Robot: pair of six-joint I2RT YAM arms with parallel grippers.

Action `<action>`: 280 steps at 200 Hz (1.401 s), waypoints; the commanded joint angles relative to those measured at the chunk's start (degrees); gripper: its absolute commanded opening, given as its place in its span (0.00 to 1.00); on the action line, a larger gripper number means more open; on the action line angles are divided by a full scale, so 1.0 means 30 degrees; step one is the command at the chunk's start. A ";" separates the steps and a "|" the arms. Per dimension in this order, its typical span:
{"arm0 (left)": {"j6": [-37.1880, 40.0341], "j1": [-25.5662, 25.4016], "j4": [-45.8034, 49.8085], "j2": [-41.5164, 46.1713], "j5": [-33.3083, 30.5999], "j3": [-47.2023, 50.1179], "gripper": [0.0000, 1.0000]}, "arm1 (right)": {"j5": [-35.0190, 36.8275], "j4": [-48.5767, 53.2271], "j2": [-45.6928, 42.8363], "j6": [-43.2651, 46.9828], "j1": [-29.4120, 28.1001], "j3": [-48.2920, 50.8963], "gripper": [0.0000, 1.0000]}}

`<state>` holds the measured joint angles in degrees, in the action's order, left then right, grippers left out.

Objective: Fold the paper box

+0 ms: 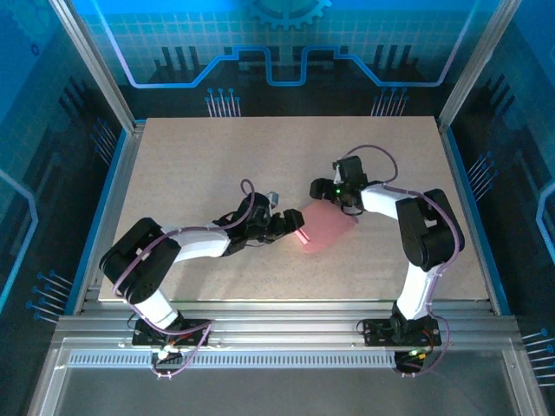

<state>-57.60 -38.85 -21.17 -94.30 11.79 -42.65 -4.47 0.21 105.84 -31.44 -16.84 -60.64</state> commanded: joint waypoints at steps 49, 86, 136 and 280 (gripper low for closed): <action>-0.3672 -0.0845 0.1884 -0.1362 -0.0518 -0.1660 0.69 | -0.2375 0.1695 -0.2317 0.2082 0.1954 0.1308 0.81; -0.2039 -0.0662 0.3352 -0.2428 0.0035 -0.3546 0.54 | -0.3502 0.2401 -0.2908 0.2657 0.2069 0.2378 0.76; -0.0312 0.0787 0.5927 -0.4018 0.1407 -0.5933 0.45 | -0.3926 0.2676 -0.4221 0.3076 0.2091 0.3310 0.65; 0.6071 0.3317 1.0029 -0.5042 0.0230 -0.8933 0.79 | -0.3245 0.1864 -0.5622 0.0021 0.2901 0.5310 0.81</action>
<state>-46.44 -30.26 1.91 -111.90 16.03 -72.36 -15.09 5.50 91.96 -28.75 -10.02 -46.70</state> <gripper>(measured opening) 0.755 0.810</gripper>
